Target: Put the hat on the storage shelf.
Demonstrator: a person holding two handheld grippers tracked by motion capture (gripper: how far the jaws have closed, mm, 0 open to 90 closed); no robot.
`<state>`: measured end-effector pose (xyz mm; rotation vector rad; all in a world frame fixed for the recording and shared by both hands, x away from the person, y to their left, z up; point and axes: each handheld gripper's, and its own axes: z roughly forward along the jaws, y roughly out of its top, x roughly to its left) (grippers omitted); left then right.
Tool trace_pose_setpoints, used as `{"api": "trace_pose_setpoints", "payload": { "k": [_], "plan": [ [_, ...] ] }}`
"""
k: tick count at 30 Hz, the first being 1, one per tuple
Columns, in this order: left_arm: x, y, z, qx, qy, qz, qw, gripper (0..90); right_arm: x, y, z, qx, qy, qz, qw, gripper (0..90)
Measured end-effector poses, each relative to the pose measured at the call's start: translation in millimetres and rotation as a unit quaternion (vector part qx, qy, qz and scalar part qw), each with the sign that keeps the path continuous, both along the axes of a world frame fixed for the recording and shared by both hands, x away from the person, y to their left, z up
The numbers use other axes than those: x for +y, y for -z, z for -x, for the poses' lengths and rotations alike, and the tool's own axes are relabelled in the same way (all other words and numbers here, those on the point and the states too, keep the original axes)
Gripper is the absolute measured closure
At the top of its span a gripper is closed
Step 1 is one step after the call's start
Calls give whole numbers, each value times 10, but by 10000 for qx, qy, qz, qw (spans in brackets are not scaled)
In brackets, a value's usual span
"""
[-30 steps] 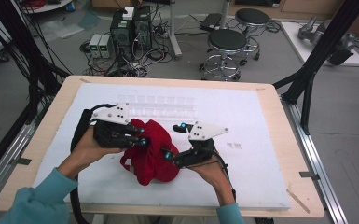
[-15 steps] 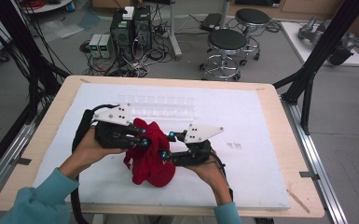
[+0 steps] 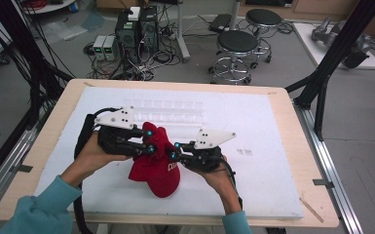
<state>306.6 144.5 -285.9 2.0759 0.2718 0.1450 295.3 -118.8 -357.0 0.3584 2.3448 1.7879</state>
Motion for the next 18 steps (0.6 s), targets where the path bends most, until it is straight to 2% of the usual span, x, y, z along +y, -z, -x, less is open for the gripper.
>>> {"api": "trace_pose_setpoints", "payload": {
  "k": [2,3,4,5,7,9,11,14,18],
  "plan": [
    [3,2,-12,-12,-237,11,9997,539,-3,-6,8,42,14,1,10000,865],
    [-2,5,-14,-11,-441,43,9990,445,-4,-10,8,15,10,6,10000,865],
    [3,4,-23,-37,-500,25,9987,309,-5,-11,9,-2,41,-7,10000,865],
    [13,8,-32,-56,-533,126,9985,229,-7,-13,9,2,3,-18,10000,865],
    [50,7,-39,-122,-628,306,9975,131,-15,-22,17,-34,44,-48,10000,865],
    [83,17,-38,-183,-573,385,9974,138,-44,-28,11,-33,90,-48,9999,865],
    [111,18,-29,-235,-613,364,9972,138,-50,-28,10,-41,99,-31,9999,865],
    [160,12,-37,-208,-726,413,9963,132,-72,-29,15,-19,170,6,9999,865],
    [198,4,-27,-170,-730,472,9961,132,-74,-35,20,-47,193,-11,9998,865]
  ]
}}
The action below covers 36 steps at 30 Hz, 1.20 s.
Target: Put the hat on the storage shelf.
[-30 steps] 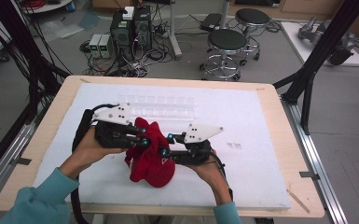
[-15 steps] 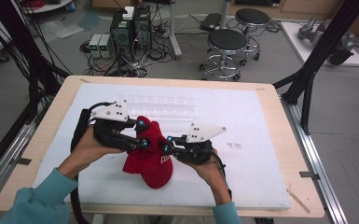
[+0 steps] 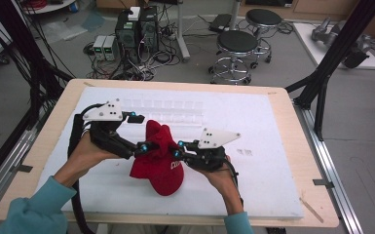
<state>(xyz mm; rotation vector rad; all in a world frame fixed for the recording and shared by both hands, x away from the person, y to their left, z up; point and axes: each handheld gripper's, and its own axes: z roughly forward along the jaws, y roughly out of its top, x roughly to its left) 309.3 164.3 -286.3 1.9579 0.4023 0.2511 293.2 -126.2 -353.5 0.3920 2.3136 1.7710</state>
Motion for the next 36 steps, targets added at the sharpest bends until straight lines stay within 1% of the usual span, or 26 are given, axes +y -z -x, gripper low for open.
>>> {"api": "trace_pose_setpoints", "payload": {
  "k": [1,3,4,5,6,7,8,9,10,12,14,15,17,18,20,22,23,24,25,26,27,30,32,35,36],
  "plan": [
    [11,-2,10,-26,-9,12,10000,132,0,1,-4,-18,32,8,10000,865],
    [44,-5,31,-55,-24,160,9999,134,0,1,-2,3,82,23,10000,865],
    [74,-12,50,-14,-57,243,9997,138,-2,2,-9,-26,128,22,9999,865],
    [92,-14,67,-7,-64,282,9996,138,-6,1,-5,-8,185,42,9998,865],
    [120,-11,101,-56,-87,312,9995,139,-15,-2,-4,4,306,37,9995,865],
    [145,-5,124,-77,-96,307,9995,139,-15,-2,-4,4,306,37,9995,865],
    [162,2,142,-50,-103,317,9994,138,-22,-3,-5,32,362,12,9993,865],
    [190,19,169,10,-99,324,9994,138,-29,-4,-15,1,417,-16,9991,865],
    [212,38,191,36,-96,332,9994,138,-41,-7,-17,54,477,-61,9988,865],
    [249,81,242,123,-126,337,9993,138,-57,-10,-23,66,573,-140,9982,865],
    [279,120,282,149,-116,305,9994,139,-68,-14,-27,60,670,-181,9976,865],
    [297,148,308,184,-196,297,9992,139,-70,-17,-27,72,710,-190,9973,865],
    [329,194,350,214,-266,378,9987,139,-71,-25,-36,49,837,-243,9962,864],
    [344,219,376,231,-324,383,9985,140,-72,-29,-32,50,899,-257,9956,865],
    [367,278,429,199,-387,437,9981,141,-69,-41,-31,-3,1024,-310,9943,865],
    [386,341,460,238,-467,470,9975,149,-61,-53,-35,-14,1096,-327,9934,865],
    [392,365,468,255,-482,466,9974,150,-54,-63,-32,-17,1191,-330,9923,865],
    [394,404,480,286,-549,457,9970,150,-39,-79,-34,-53,1272,-362,9912,865],
    [394,451,491,301,-615,456,9966,150,-39,-79,-34,-53,1272,-362,9912,865],
    [392,475,498,329,-653,470,9962,151,-25,-100,-40,-56,1313,-417,9904,865],
    [390,491,502,353,-676,479,9959,151,-25,-100,-40,-56,1313,-417,9904,865],
    [346,601,526,443,-745,530,9948,156,-4,-128,-48,-56,1355,-439,9898,865],
    [304,663,536,509,-750,571,9942,161,28,-157,-50,-79,1426,-427,9888,865],
    [247,740,541,575,-774,599,9935,163,38,-174,-54,-125,1450,-443,9884,865],
    [226,761,546,611,-806,630,9929,163,39,-180,-53,-95,1454,-438,9884,865]
  ]
}}
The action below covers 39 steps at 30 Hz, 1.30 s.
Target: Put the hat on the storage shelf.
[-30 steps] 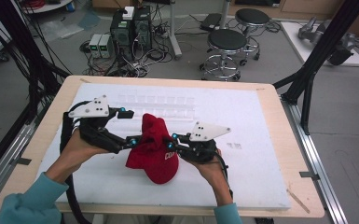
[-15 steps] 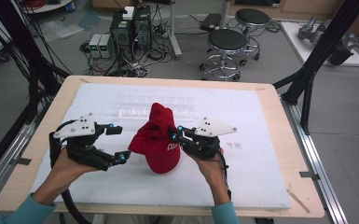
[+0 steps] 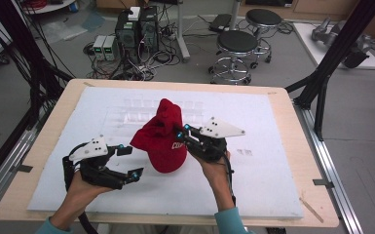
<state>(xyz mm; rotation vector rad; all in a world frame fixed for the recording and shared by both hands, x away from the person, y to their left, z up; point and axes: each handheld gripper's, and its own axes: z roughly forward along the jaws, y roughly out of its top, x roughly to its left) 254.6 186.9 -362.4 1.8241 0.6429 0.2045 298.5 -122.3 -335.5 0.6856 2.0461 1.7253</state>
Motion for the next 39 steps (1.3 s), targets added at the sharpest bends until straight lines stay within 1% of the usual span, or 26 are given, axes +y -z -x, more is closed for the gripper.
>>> {"api": "trace_pose_setpoints", "payload": {
  "k": [1,4,5,8,9,11,13,18,19,20,21,22,23,25,26,29,31,35,37,39],
  "plan": [
    [-18,20,5,14,-4,22,10000,164,-2,-8,-9,-35,15,-20,10000,865],
    [-74,70,17,37,-71,25,10000,165,-5,-11,-18,-45,35,-17,10000,865],
    [-91,84,17,64,-81,44,9999,169,-1,-10,-22,-4,49,-29,10000,865],
    [-150,120,6,141,-108,85,9998,180,11,-7,-29,8,109,-59,9999,865],
    [-177,132,2,145,-119,106,9998,188,19,-6,-33,-7,108,-82,9999,865],
    [-209,145,-5,127,-154,102,9997,232,25,-8,-36,29,77,-147,9999,865],
    [-241,156,-18,172,-162,94,9997,237,31,-14,-37,33,87,-194,9998,865],
    [-302,172,-43,199,-188,91,9996,298,49,-25,-34,4,88,-249,9997,865],
    [-315,172,-45,179,-219,96,9996,323,55,-24,-31,15,93,-261,9996,865],
    [-318,171,-44,169,-212,109,9996,381,69,-22,-30,3,68,-284,9996,865],
    [-320,170,-47,154,-174,136,9996,408,73,-22,-27,13,70,-289,9996,865],
    [-324,170,-50,195,-181,152,9995,445,81,-24,-22,-3,32,-291,9996,865],
    [-327,171,-55,230,-151,141,9995,459,91,-24,-15,-1,40,-314,9995,865],
    [-332,174,-56,234,-168,118,9995,487,101,-29,-9,-21,13,-344,9994,865],
    [-333,175,-57,248,-138,126,9995,504,106,-32,-7,-41,1,-355,9994,865],
    [-330,176,-62,231,-147,123,9996,563,117,-39,3,-28,-16,-414,9991,865],
    [-331,179,-69,277,-129,130,9995,586,123,-41,6,-31,-36,-449,9990,865],
    [-331,182,-70,303,-68,124,9994,729,144,-43,17,-58,-40,-427,9991,865],
    [-334,183,-73,323,-52,103,9994,784,149,-44,17,-86,-53,-416,9991,865],
    [-328,184,-73,299,-21,106,9995,842,152,-44,20,-93,-58,-411,9991,865]
  ]
}}
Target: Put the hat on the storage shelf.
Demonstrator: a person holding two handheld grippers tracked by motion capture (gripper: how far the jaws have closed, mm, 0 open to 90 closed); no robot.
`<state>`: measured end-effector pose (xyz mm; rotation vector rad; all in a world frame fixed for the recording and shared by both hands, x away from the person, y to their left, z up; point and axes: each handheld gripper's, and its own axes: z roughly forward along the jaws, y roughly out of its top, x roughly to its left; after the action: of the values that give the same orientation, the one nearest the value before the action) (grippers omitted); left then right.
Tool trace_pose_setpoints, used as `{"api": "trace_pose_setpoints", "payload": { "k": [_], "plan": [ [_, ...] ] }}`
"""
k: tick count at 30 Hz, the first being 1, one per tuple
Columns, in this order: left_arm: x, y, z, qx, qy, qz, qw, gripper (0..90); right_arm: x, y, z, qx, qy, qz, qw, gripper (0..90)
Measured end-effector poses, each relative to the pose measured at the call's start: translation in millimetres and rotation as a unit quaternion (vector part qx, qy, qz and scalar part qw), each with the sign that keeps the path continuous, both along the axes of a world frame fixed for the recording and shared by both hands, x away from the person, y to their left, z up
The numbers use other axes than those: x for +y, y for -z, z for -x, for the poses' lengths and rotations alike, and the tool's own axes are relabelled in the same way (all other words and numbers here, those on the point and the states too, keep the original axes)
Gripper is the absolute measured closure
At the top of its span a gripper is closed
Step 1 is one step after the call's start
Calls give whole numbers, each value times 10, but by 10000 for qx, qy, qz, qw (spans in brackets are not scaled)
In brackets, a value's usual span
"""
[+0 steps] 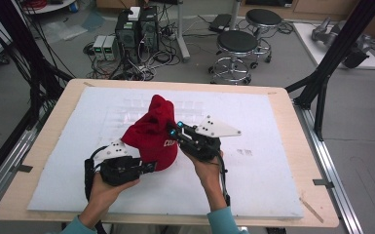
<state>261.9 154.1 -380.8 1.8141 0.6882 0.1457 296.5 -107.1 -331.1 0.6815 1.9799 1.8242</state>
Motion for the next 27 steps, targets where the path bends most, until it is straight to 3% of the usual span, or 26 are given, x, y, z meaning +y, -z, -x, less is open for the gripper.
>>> {"api": "trace_pose_setpoints", "payload": {
  "k": [10,13,14,17,19,22,27],
  "plan": [
    [15,-19,17,-9,54,-49,10000,851,4,13,14,-47,-5,5,10000,858],
    [23,-33,24,18,51,-71,10000,851,13,7,26,-139,118,41,9998,783],
    [26,-37,27,-3,35,-114,9999,851,19,5,32,-173,146,84,9997,718],
    [54,-48,25,-39,-3,-171,9998,852,41,-7,59,-294,375,182,9987,377],
    [79,-62,22,-68,-72,-196,9998,851,48,-13,57,-197,558,237,9980,205],
    [128,-101,12,-112,-156,-209,9996,851,19,-5,47,-62,628,318,9975,105],
    [230,-204,-40,-248,-373,-238,9987,851,-64,15,81,-54,779,396,9962,105]
  ]
}}
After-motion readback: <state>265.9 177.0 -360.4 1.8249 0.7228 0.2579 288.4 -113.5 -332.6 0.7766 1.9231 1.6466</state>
